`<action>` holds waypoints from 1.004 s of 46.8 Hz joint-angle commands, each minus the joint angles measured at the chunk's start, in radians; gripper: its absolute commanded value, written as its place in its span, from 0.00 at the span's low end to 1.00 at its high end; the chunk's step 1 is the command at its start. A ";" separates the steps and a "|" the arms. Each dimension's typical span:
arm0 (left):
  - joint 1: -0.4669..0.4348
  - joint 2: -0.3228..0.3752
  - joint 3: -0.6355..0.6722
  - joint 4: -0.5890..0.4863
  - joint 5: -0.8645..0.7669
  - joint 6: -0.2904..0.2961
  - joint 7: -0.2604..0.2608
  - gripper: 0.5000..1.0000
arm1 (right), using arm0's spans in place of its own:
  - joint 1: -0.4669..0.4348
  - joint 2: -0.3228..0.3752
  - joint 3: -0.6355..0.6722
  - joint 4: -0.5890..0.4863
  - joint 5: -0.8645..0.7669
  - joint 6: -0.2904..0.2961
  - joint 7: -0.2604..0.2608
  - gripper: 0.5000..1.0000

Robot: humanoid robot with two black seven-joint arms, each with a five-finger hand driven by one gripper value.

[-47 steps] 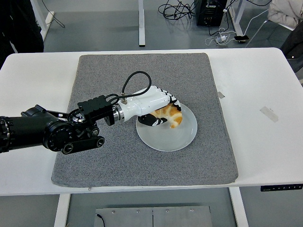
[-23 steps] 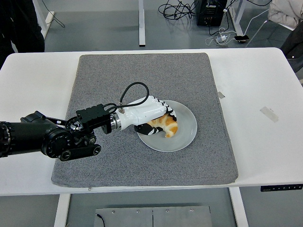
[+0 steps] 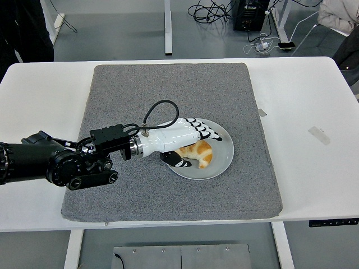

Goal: Place the bread on the plate

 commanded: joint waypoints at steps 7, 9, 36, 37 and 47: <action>-0.004 0.021 -0.032 -0.002 -0.005 0.001 -0.016 0.79 | 0.000 0.000 0.000 -0.001 0.000 0.000 0.000 1.00; -0.004 0.023 -0.041 -0.003 -0.005 0.000 -0.031 0.79 | 0.000 0.000 0.000 0.001 0.000 0.000 0.000 1.00; 0.008 0.084 -0.258 -0.092 -0.345 -0.005 -0.186 0.79 | 0.000 0.000 0.000 -0.001 0.000 0.000 0.000 1.00; 0.010 0.087 -0.270 -0.092 -0.368 -0.006 -0.186 0.79 | 0.000 0.000 0.000 -0.001 0.000 0.000 0.000 1.00; 0.042 0.133 -0.426 -0.094 -0.629 -0.023 -0.186 0.79 | 0.000 0.000 0.000 -0.001 0.000 0.000 0.000 1.00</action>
